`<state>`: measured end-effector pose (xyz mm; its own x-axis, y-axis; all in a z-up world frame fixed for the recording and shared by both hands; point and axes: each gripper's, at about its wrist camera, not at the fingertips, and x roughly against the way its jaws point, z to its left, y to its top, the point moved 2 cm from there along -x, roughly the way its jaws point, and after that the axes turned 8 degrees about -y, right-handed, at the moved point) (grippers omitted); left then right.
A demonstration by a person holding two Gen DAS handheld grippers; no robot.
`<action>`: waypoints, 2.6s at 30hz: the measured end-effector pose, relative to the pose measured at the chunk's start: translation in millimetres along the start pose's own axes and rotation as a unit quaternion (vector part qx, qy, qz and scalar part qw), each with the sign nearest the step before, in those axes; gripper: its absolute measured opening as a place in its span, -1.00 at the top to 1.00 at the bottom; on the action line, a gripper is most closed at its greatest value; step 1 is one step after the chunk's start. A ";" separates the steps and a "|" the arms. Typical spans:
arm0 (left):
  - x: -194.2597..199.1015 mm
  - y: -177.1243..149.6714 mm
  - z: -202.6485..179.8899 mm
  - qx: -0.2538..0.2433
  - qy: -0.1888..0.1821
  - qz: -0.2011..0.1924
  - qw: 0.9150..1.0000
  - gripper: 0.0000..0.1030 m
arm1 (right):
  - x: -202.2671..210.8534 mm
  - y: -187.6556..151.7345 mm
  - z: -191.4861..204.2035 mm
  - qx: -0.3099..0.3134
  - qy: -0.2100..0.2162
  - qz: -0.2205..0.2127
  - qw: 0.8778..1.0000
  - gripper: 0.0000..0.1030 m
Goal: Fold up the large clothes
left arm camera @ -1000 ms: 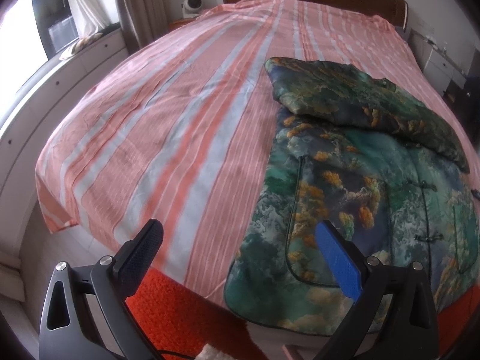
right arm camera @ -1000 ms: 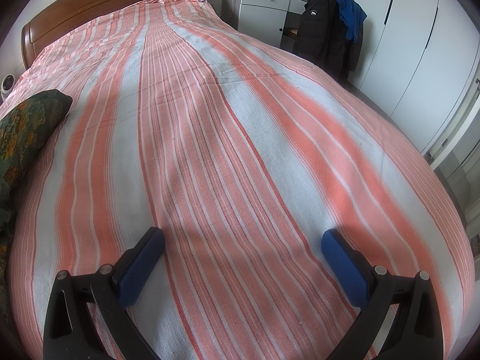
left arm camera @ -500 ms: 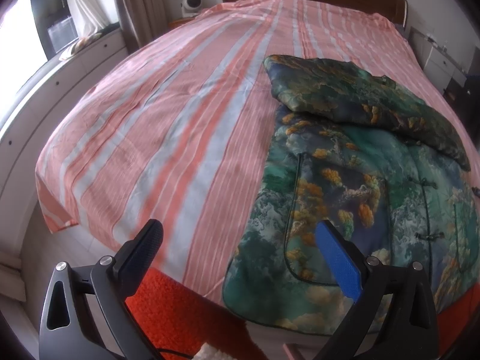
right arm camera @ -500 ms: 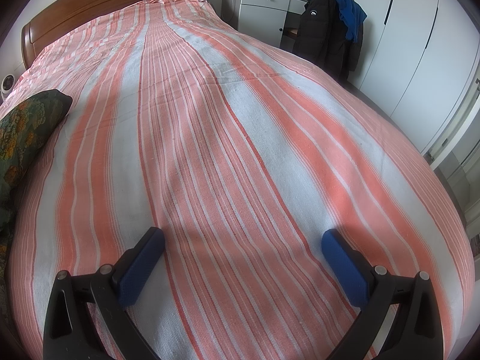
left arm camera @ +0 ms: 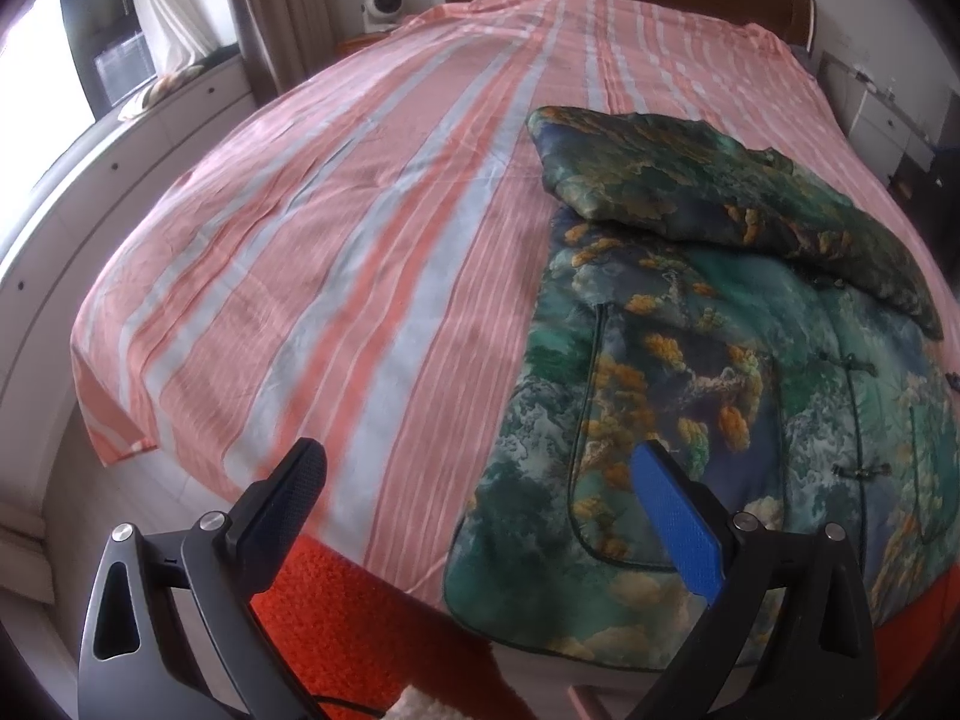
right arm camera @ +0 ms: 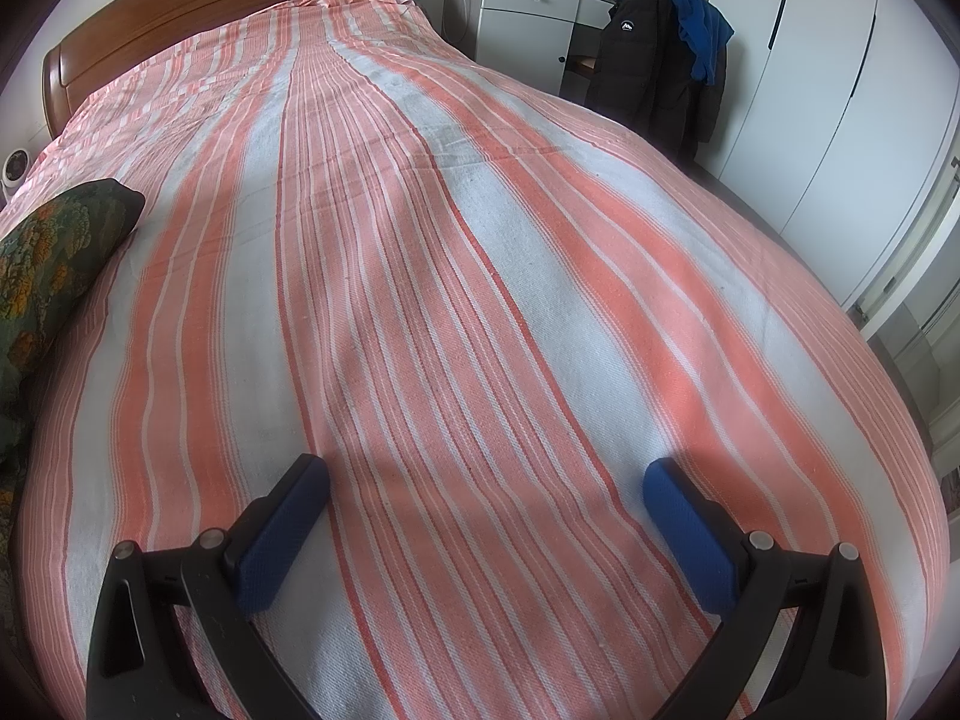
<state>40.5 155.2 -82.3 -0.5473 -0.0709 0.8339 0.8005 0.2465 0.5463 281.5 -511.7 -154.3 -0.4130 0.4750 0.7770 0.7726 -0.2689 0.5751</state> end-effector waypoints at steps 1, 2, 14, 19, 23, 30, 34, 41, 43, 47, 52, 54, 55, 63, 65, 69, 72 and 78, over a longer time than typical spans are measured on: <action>-0.2 0.4 0.1 0.000 0.000 0.000 1.000 -0.97 | 0.0 0.0 0.0 0.000 0.000 0.000 1.000 -1.00; -0.2 0.4 0.1 0.000 0.000 0.000 1.000 -0.97 | 0.0 0.0 0.0 0.000 0.000 0.000 1.000 -1.00; -0.6 -0.2 -3.2 -0.006 0.000 0.002 1.000 -0.97 | 0.0 0.1 0.1 0.000 0.000 0.000 1.000 -1.00; -1.1 -0.7 -4.2 -0.004 0.001 0.003 1.000 -0.97 | 0.0 0.1 0.1 0.000 0.000 0.000 1.000 -1.00; -1.6 -1.4 -4.4 -0.006 0.001 0.003 1.000 -0.97 | 0.0 0.2 0.1 0.000 0.000 0.000 1.000 -1.00; -3.2 -3.2 -6.9 -0.007 0.002 0.006 1.000 -0.97 | 0.0 0.1 0.2 0.000 0.000 0.000 1.000 -1.00; -3.4 -3.4 -7.8 -0.008 0.002 0.006 1.000 -0.97 | -0.1 0.3 0.1 0.000 0.000 0.000 1.000 -1.00; -3.8 -3.7 -7.8 -0.008 0.002 0.007 1.000 -0.97 | -0.1 0.4 0.2 0.000 0.000 0.000 1.000 -1.00; -3.8 -3.5 -7.6 -0.008 0.002 0.007 1.000 -0.97 | -0.1 0.4 0.2 0.000 0.000 0.000 1.000 -1.00; -0.3 -0.7 -9.6 -0.044 0.017 0.018 0.999 -0.96 | -0.1 0.3 0.3 0.000 0.000 0.000 1.000 -1.00; 32.4 19.2 6.4 -0.122 0.047 0.025 0.991 -0.99 | -0.1 0.5 0.2 0.000 0.000 0.000 1.000 -1.00; 30.6 21.7 15.2 -0.121 0.039 0.039 0.991 -0.99 | 0.0 0.3 0.3 0.000 0.000 0.000 1.000 -1.00; 27.0 20.6 18.0 -0.118 0.042 0.041 0.991 -0.99 | -0.1 0.5 0.2 0.000 0.000 0.000 1.000 -1.00; 0.4 -6.9 5.5 -0.099 0.022 0.064 0.993 -0.98 | -0.1 0.4 0.4 0.000 0.000 0.000 1.000 -1.00; 5.4 -7.4 3.8 -0.112 0.028 0.065 0.991 -0.98 | -0.2 0.6 0.3 0.000 0.000 0.000 1.000 -1.00; 13.4 -0.7 12.5 -0.122 0.051 0.069 0.989 -0.99 | -0.1 0.5 0.5 0.001 -0.001 0.000 1.000 -1.00; 17.3 1.1 22.0 -0.106 0.065 0.065 0.990 -0.99 | 0.7 -0.1 0.0 0.000 0.000 0.000 1.000 -1.00; 19.1 -11.1 20.5 -0.089 0.053 0.061 0.993 -0.99 | -1.4 2.4 0.3 0.000 0.000 0.004 1.000 -1.00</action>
<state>16.1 170.9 -74.0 -0.4229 -0.1549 0.8929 0.8945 0.0863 0.4386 284.1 -512.7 -154.1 -0.4068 0.4730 0.7816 0.7757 -0.2732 0.5690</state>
